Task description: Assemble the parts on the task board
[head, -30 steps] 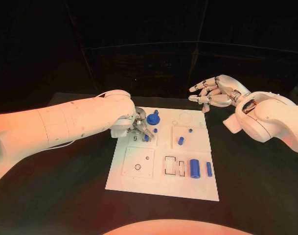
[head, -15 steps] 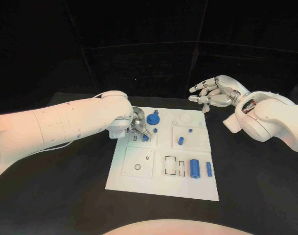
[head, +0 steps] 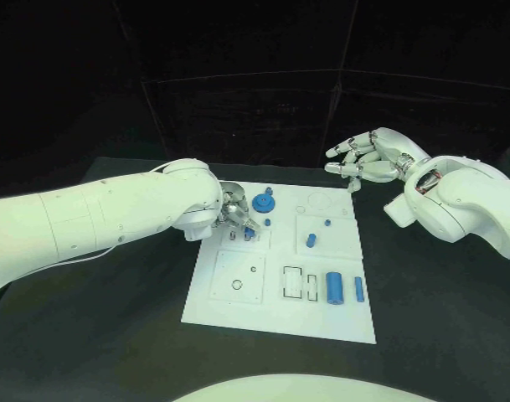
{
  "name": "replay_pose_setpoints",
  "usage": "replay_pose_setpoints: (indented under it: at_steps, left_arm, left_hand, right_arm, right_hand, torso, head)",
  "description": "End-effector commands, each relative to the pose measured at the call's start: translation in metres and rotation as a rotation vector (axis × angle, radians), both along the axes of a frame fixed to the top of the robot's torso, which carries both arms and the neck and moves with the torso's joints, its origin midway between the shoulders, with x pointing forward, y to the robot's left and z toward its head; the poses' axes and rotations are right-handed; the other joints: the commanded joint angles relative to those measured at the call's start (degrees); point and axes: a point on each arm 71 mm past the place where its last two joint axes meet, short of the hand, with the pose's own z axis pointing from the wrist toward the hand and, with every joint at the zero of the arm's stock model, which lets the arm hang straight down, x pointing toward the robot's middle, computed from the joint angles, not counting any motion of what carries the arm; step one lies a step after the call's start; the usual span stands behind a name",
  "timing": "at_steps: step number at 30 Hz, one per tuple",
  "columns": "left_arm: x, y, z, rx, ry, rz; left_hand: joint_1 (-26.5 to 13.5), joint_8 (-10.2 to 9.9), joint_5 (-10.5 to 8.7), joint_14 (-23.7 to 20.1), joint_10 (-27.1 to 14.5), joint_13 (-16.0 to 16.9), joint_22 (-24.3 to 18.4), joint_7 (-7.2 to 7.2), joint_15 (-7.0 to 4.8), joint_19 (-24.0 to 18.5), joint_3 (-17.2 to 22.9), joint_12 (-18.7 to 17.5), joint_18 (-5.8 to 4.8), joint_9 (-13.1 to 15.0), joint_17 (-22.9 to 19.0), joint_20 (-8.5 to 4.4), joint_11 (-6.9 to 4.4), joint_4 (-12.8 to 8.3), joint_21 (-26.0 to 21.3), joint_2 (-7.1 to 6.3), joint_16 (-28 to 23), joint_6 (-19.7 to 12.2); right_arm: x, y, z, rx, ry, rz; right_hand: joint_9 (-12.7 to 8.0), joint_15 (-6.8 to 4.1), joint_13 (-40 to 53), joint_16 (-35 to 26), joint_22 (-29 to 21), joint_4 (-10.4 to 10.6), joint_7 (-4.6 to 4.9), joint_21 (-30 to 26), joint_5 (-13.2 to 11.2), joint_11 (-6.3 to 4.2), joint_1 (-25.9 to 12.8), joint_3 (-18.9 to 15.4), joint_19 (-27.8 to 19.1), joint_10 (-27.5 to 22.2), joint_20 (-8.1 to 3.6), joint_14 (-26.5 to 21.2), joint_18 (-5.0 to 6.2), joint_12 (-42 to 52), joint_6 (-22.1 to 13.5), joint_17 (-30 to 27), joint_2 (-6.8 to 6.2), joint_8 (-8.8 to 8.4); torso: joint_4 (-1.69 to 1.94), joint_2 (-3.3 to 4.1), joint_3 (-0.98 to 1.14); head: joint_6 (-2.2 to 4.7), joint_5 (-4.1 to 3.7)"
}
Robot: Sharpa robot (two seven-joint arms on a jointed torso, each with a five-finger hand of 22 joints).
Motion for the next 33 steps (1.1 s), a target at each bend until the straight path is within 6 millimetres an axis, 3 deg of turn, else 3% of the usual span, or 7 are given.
replay_pose_setpoints:
  at_steps: [1, 14, 33]
  left_arm:
    - [0.0, 0.002, 0.003, -0.032, -0.086, 0.029]
    - [-0.008, 0.009, -0.01, 0.013, -0.152, 0.024]
    - [-0.013, 0.008, -0.015, 0.043, -0.128, -0.004]
  left_hand:
    - [-0.72, 0.4, 0.21, 5.94, 0.53, 0.22, 0.19, 0.3, 0.1, 0.53, 11.48, 0.37, -0.68, 0.22, 15.09, 0.08, -0.02, -10.65, 0.15, -0.21, 0.36, -0.09]
    - [-1.24, 0.77, 0.2, 5.94, 0.87, 0.62, 0.67, 0.25, 0.05, 0.74, 12.86, 0.76, -0.77, 0.51, 15.09, 0.03, -0.07, -10.75, 0.41, -0.76, 0.36, -0.11]
    - [-1.44, 0.92, 0.2, 5.94, 1.02, 0.77, 0.84, 0.22, 0.02, 0.82, 13.31, 0.9, -0.79, 0.62, 15.09, 0.01, -0.1, -10.74, 0.51, -0.94, 0.36, -0.07]
  right_arm:
    - [0.0, 0.0, 0.001, -0.002, -0.002, 0.009]
    - [0.0, -0.001, 0.001, -0.011, -0.004, 0.011]
    - [0.001, -0.001, 0.001, -0.019, -0.007, 0.013]
  right_hand:
    - [0.06, -0.17, -0.07, -0.31, -0.07, 0.06, -0.16, -0.2, 0.32, 0.01, 0.14, -0.25, 0.33, -0.25, 0.07, 0.37, 0.3, 0.31, -0.39, 0.07, 0.28, 0.21]
    - [0.05, -0.19, -0.37, -0.68, -0.31, -0.41, -0.18, -0.6, -0.29, -0.01, 0.85, -0.46, 0.52, -0.38, 0.04, 0.42, 0.3, 0.42, -0.57, 0.25, 0.08, 0.57]
    - [0.05, -0.19, -0.44, -0.76, -0.36, -0.45, -0.18, -0.68, -0.49, -0.01, 0.92, -0.51, 0.58, -0.38, 0.04, 0.45, 0.3, 0.46, -0.61, 0.3, 0.11, 0.65]
  torso:
    - [0.16, -0.04, -0.02]
    - [-0.06, 0.0, 0.03]
    - [-0.04, 0.0, 0.04]
  head:
    - [-0.16, -0.23]
    - [-0.35, 0.14]
    - [-0.61, 0.09]
